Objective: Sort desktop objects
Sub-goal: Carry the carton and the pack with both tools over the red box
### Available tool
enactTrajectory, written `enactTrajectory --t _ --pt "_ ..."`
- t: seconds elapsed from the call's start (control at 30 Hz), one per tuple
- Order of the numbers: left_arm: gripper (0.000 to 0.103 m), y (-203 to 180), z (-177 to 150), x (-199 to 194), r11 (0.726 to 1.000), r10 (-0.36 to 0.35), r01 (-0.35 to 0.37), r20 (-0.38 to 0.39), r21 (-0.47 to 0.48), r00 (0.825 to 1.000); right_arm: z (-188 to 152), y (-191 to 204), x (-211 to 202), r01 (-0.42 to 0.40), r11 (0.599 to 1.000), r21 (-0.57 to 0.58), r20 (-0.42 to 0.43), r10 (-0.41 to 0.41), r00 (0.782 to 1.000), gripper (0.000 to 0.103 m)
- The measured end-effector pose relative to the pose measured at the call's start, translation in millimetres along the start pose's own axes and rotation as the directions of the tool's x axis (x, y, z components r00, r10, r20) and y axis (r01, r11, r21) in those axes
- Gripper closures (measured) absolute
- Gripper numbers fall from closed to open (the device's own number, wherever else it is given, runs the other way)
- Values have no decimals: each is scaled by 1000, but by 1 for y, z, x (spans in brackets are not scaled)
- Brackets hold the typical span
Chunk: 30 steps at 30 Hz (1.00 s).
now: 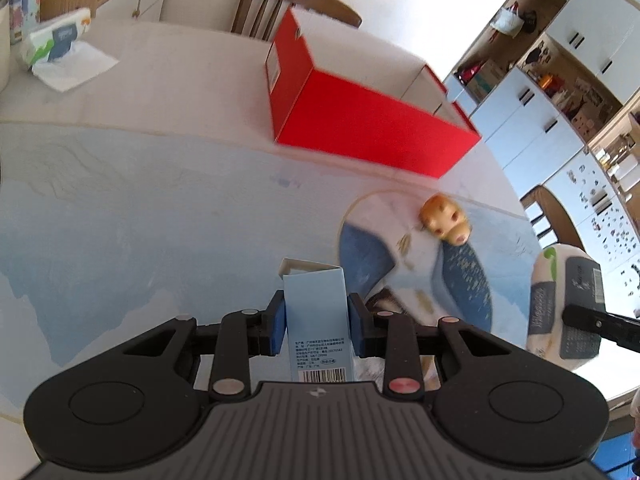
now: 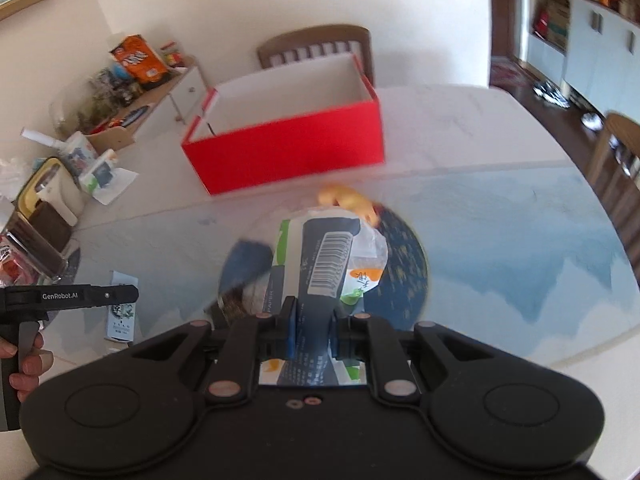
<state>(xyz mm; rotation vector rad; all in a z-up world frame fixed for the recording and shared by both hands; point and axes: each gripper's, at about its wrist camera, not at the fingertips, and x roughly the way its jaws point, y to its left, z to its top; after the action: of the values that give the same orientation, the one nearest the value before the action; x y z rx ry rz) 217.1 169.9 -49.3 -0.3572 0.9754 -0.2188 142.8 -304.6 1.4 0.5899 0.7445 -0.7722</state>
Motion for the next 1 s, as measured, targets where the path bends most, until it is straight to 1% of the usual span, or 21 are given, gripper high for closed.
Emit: enactTrajectory --t 0.2,0.43,0.5,0.6,0.73,0.83,1.0 --pt "73 -28 28 1 1000 -11 10 32 19 999 39 -6 7 -34 997 -66 22 35 999 89" --pt "73 -59 71 9 999 -21 17 77 46 997 80 -16 21 -68 991 -117 37 73 997 89" --pt "73 -66 84 14 998 -6 2 81 58 997 90 -16 26 -81 988 -133 36 86 996 89" --pt "73 -72 103 21 998 -2 -2 81 58 997 103 -14 35 -104 983 -149 28 110 994 89" --pt "73 -83 128 27 997 10 -17 89 81 996 124 -12 46 -132 978 -164 21 137 990 89" --pt "73 -88 149 34 995 20 -30 101 96 995 143 -9 54 -133 974 -182 36 142 989 89" --pt "73 -95 178 45 992 30 -43 105 119 994 172 -8 70 -138 975 -175 52 149 987 89"
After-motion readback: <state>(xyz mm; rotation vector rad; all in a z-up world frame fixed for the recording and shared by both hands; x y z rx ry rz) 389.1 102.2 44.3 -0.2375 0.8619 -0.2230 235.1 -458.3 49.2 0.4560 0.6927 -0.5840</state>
